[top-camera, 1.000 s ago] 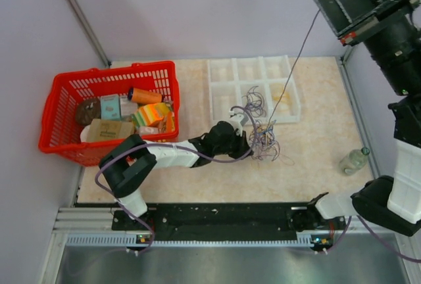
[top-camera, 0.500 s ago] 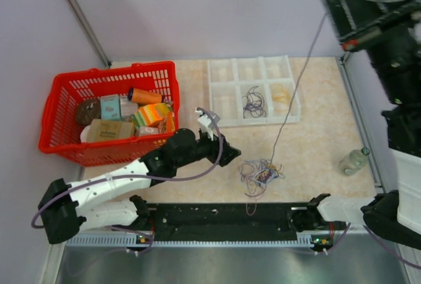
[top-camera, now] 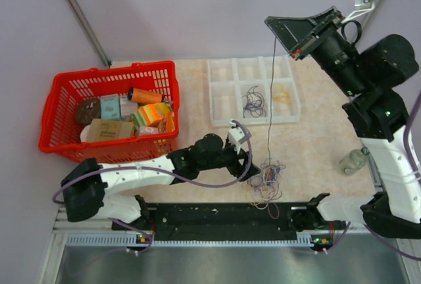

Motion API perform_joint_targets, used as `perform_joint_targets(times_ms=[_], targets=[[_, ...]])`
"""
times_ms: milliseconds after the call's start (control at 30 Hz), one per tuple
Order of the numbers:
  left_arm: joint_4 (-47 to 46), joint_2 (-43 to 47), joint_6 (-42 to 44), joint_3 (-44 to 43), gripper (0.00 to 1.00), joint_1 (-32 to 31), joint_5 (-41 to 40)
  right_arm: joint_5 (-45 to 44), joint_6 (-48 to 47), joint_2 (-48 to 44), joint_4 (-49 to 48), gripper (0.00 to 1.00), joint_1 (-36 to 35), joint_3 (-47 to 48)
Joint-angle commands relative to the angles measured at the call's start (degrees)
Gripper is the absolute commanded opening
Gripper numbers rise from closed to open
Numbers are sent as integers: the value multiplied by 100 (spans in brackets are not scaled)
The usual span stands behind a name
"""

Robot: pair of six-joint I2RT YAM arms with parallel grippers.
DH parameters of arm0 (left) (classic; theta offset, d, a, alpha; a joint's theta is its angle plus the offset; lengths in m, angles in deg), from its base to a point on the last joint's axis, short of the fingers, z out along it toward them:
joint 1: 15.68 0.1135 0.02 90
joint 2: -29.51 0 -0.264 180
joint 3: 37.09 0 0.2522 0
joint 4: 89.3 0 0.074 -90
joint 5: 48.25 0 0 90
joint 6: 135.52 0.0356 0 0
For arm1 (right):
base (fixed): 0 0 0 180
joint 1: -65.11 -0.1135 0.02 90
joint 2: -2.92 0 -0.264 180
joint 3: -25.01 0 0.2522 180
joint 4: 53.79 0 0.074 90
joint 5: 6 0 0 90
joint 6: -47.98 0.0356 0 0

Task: Untangle the cables

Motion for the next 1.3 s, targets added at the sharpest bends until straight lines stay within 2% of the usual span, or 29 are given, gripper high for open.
perform_joint_targets(times_ms=[0,133,267,300,400,467,533,567,633,767,900,967,1100,1200,1267], targets=[[-730,-734,464,-544,80,5,-85,165,226,-346,-500,0,-117,408],[-1055,-1280,158,-852,80,-4,302,130,270,-363,-536,0,-126,478],[-1626,-1518,-326,-695,80,-13,365,130,314,-302,-597,0,-134,487],[-1627,-1562,-361,-694,76,-22,242,165,358,-276,-641,0,-134,496],[-1216,-1729,-379,-843,43,-4,-599,139,384,-223,-676,0,-187,575],[-1013,-1896,-440,-931,35,22,-1292,78,393,-179,-659,0,-196,645],[-941,-2071,-642,-993,29,118,-1420,51,437,-161,-711,0,-231,671],[-968,-2081,-669,-993,32,136,-1263,51,437,-135,-729,0,-248,698],[-1090,-1906,-634,-819,48,102,-938,51,376,-74,-633,0,-292,803],[-1416,-1265,-512,-54,57,-13,-1182,-28,200,-82,-404,0,-293,909],[-1057,-492,-370,430,70,-13,-1454,-19,147,-135,-316,0,-293,839],[-985,-201,-353,544,99,-13,-1578,-19,173,-126,-316,0,-293,804],[-1126,-296,-178,361,99,-13,-1763,69,323,-56,-448,0,-301,821],[-1022,-892,69,-139,99,-13,-1866,139,393,58,-395,0,-301,1005],[-1055,-1262,130,-421,94,31,-2009,156,437,93,-395,0,-310,1076]])
